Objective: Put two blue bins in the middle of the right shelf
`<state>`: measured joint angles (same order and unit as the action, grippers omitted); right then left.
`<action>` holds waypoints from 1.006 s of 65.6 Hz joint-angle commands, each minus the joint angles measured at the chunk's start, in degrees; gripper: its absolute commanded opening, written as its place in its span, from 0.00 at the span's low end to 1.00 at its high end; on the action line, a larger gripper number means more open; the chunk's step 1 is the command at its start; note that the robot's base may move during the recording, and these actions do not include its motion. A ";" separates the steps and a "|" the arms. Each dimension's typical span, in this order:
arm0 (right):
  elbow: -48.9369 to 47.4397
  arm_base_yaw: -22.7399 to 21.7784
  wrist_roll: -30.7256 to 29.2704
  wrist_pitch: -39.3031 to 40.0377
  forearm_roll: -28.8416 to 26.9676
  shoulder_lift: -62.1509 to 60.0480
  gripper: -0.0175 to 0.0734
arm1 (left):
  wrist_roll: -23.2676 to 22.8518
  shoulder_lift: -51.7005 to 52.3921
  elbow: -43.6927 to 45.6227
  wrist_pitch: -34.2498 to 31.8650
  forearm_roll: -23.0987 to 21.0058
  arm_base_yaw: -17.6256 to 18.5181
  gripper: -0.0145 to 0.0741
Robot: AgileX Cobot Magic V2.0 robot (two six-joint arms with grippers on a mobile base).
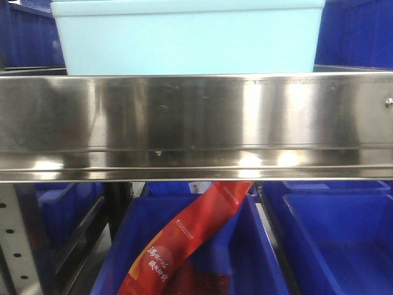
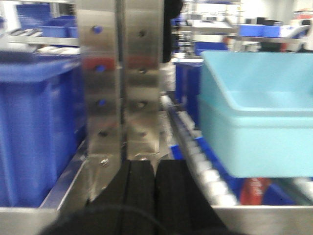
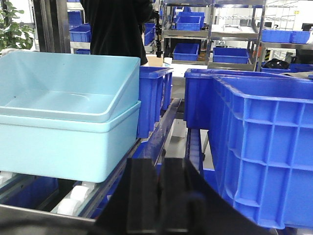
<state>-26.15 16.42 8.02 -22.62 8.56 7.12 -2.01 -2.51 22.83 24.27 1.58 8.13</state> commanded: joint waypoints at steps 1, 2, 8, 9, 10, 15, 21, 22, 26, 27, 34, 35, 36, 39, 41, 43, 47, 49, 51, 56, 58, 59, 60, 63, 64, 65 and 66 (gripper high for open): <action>0.21 -0.23 -0.16 1.64 0.70 -0.14 0.01 | 2.01 1.52 -5.19 -5.07 -2.23 -1.70 0.04; 0.21 -0.23 -0.16 1.64 0.70 -0.14 0.01 | 2.34 1.83 -6.10 -5.69 -2.72 -1.89 0.04; 0.21 -0.23 -0.16 1.64 0.70 -0.14 0.01 | 2.49 2.51 -12.74 -10.42 -3.00 -2.61 0.04; 0.21 -0.23 -0.16 1.64 0.70 -0.14 0.01 | 2.49 2.51 -14.18 -11.50 -3.00 -2.61 0.04; 0.21 -0.23 -0.16 1.64 0.70 -0.14 0.01 | 2.49 2.51 -15.11 -12.69 -3.00 -2.61 0.04; 0.21 -0.23 -0.16 1.61 0.70 -0.27 0.01 | 2.49 2.51 -20.09 -18.27 -3.00 -2.50 0.04; 0.21 -0.23 -0.16 1.61 0.70 -0.38 0.01 | 2.49 2.51 -22.83 -23.95 -3.00 -2.50 0.04; 0.21 -0.23 -0.16 1.61 0.70 -0.38 0.01 | 2.49 2.51 -22.83 -23.39 -2.77 -2.50 0.04; 0.21 -0.23 -0.16 1.61 0.70 -0.38 0.01 | 2.49 2.51 -22.83 -23.65 -2.62 -2.50 0.04; 0.21 -0.23 -0.16 1.61 0.70 -0.38 0.01 | 2.49 2.51 -22.83 -23.39 -2.62 -2.50 0.04; 0.21 -0.23 -0.16 1.61 0.70 -0.38 0.01 | 2.49 2.51 -22.83 -23.58 -2.62 -2.50 0.04; 0.21 -0.23 -0.16 1.61 0.70 -0.38 0.01 | 2.49 2.51 -22.83 -23.72 -2.62 -2.50 0.04; 0.21 -0.23 -0.16 1.61 0.70 -0.38 0.01 | 2.49 2.51 -22.83 -23.82 -2.62 -2.50 0.04; 0.21 -0.23 -0.16 1.61 0.70 -0.38 0.01 | 2.49 2.51 -22.83 -23.86 -2.62 -2.50 0.04; 0.21 -0.23 -0.16 1.61 0.70 -0.38 0.01 | 2.49 2.51 -22.83 -23.86 -2.62 -2.50 0.04; 0.21 -0.23 -0.16 1.61 0.70 -0.38 0.01 | 2.49 2.51 -22.83 -23.86 -2.62 -2.50 0.04; 0.21 -0.23 -0.16 1.61 0.70 -0.38 0.01 | 2.49 2.51 -22.83 -23.86 -2.62 -2.50 0.04; 0.21 -0.23 -0.16 1.61 0.70 -0.38 0.01 | 2.49 2.51 -22.83 -23.86 -2.62 -2.50 0.04; 0.21 -0.23 -0.16 1.61 0.70 -0.38 0.01 | 2.49 2.51 -22.83 -23.86 -2.62 -2.50 0.04; 0.21 -0.23 -0.16 1.61 0.70 -0.38 0.01 | 2.49 2.51 -22.83 -23.86 -2.62 -2.50 0.04; 0.21 -0.23 -0.16 1.61 0.70 -0.38 0.01 | 2.49 2.51 -22.83 -23.86 -2.62 -2.50 0.04; 0.21 -0.23 -0.16 1.61 0.70 -0.38 0.01 | 2.49 2.51 -22.83 -23.86 -2.62 -2.50 0.04; 0.21 -0.23 -0.16 1.61 0.70 -0.38 0.01 | 2.49 2.51 -22.83 -23.86 -2.62 -2.50 0.04; 0.21 -0.23 -0.16 1.61 0.70 -0.38 0.01 | 2.49 2.51 -22.83 -23.86 -2.62 -2.50 0.04; 0.21 -0.23 -0.16 1.61 0.70 -0.38 0.01 | 2.49 2.51 -22.83 -23.86 -2.62 -2.50 0.04; 0.21 -0.23 -0.16 1.61 0.70 -0.38 0.01 | 2.49 2.51 -22.83 -23.86 -2.62 -2.50 0.04; 0.21 -0.23 -0.16 1.61 0.70 -0.38 0.01 | 2.49 2.51 -22.83 -23.86 -2.62 -2.50 0.04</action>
<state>-26.15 16.33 8.02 -22.28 8.60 6.90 0.31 -0.30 -0.05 1.55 -0.96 5.71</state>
